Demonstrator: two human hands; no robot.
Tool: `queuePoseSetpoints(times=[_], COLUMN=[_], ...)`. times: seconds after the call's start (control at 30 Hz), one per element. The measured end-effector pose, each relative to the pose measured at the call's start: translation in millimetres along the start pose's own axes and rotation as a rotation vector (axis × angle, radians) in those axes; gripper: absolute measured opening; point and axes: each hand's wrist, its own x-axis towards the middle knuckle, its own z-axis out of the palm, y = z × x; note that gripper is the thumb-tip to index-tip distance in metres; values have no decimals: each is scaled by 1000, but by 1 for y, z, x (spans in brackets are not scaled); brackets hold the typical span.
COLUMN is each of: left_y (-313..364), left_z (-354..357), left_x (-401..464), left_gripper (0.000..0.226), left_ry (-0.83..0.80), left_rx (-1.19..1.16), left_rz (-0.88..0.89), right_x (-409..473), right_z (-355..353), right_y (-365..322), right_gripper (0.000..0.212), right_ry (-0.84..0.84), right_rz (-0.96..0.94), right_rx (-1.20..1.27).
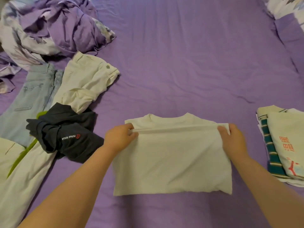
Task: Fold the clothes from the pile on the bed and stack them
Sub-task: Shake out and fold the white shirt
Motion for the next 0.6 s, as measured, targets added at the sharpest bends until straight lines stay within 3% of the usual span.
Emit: queuePoseSetpoints(times=[0.1, 0.3, 0.47, 0.6], left_y=[5, 20, 72, 112], left_z=[-3, 11, 72, 121], left_x=[27, 56, 10, -30], left_gripper=[32, 36, 52, 51], left_ry=[148, 218, 170, 48], left_rx=[165, 327, 245, 198], left_rz=[-25, -111, 199, 344], right_x=[27, 53, 16, -16], right_z=[4, 23, 29, 30], right_y=[-11, -2, 22, 34], right_gripper=[21, 28, 59, 69], right_ry=[43, 51, -121, -89], right_rz=[20, 115, 107, 74], right_rx=[38, 154, -5, -188])
